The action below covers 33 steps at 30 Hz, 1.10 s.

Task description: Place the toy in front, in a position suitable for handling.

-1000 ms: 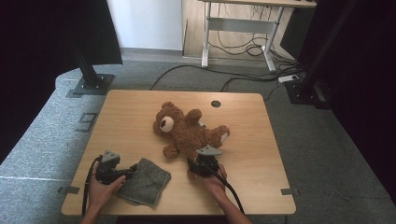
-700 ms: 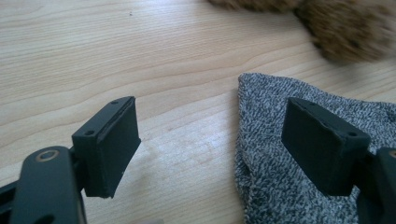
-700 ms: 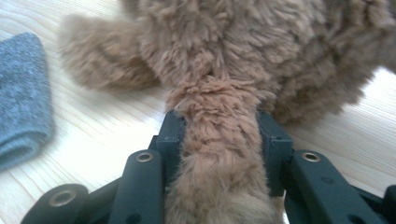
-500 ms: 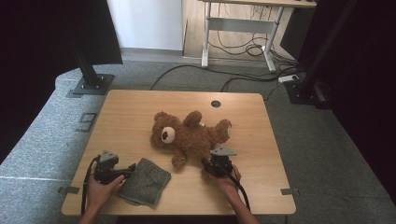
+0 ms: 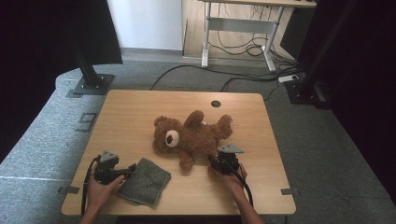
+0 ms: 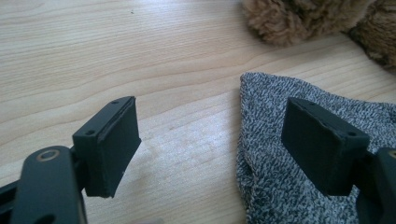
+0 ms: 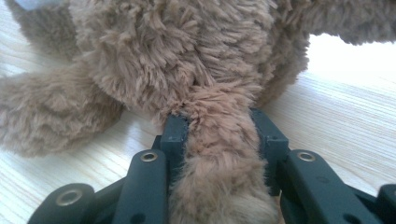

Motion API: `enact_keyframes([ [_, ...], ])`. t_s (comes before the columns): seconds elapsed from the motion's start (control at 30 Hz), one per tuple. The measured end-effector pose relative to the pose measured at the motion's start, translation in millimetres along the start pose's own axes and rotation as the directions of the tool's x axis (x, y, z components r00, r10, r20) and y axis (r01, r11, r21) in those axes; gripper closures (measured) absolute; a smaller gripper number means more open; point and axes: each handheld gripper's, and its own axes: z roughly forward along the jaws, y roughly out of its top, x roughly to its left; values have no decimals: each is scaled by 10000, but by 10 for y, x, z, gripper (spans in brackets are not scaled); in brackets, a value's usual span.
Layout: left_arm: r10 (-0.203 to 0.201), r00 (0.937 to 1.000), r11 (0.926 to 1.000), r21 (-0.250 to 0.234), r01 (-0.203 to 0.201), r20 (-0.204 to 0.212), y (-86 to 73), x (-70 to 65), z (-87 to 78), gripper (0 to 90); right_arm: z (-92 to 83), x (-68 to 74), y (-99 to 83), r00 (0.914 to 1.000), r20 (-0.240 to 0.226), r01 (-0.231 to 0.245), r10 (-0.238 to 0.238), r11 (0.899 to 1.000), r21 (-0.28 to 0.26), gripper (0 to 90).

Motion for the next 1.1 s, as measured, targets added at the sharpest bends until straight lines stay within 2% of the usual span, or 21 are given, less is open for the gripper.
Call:
enact_keyframes([
  [0.23,-24,9998,10000,28,24,213,2,-5,1,200,-19,-162,-14,9997,-223,-100,98,9999,-92,631],
  [0.47,-106,9989,9999,22,106,459,16,-8,-3,199,-16,-212,-25,9995,-295,-92,86,9998,-187,598],
  [0.57,27,9983,10000,19,-28,578,38,-35,-10,181,-26,-204,-34,9996,-267,-110,101,9993,-354,530],
  [0.6,154,9964,9999,-32,-152,833,68,-71,-16,173,-32,-203,-38,9997,-203,-152,143,9990,-419,510],
  [0.63,154,9964,9999,-32,-152,833,68,-71,-16,164,-32,-203,-38,9997,-203,-152,143,9990,-419,510],
  [0.77,548,9897,9984,62,-561,1322,113,-174,-11,137,-86,-218,-48,9995,-187,-282,271,9977,-624,476],
  [0.83,698,9856,9969,245,-744,1543,127,-223,14,125,-101,-220,-50,9994,-186,-306,294,9972,-676,474],
  [0.87,864,9826,9942,488,-956,1642,127,-282,55,107,-128,-224,-53,9990,-170,-416,404,9962,-766,471],
  [0.9,975,9821,9922,611,-1085,1610,121,-310,80,101,-141,-231,-55,9990,-149,-427,416,9958,-807,470],
  [0.97,1093,9825,9896,767,-1219,1509,113,-335,104,97,-156,-240,-57,9987,-138,-502,493,9952,-838,466],
  [1.0,1227,9838,9841,1119,-1377,1308,91,-367,149,97,-158,-243,-56,9987,-122,-503,495,9951,-854,464],
  [1.03,1227,9838,9841,1119,-1377,1308,91,-367,149,97,-160,-245,-54,9987,-109,-502,495,9949,-876,464],
  [1.07,1304,9847,9804,1329,-1455,1156,67,-383,182,97,-159,-244,-53,9986,-104,-519,511,9946,-898,463],
  [1.1,1214,9859,9802,1425,-1374,1155,54,-382,201,98,-158,-240,-52,9986,-109,-522,514,9944,-916,462],
])
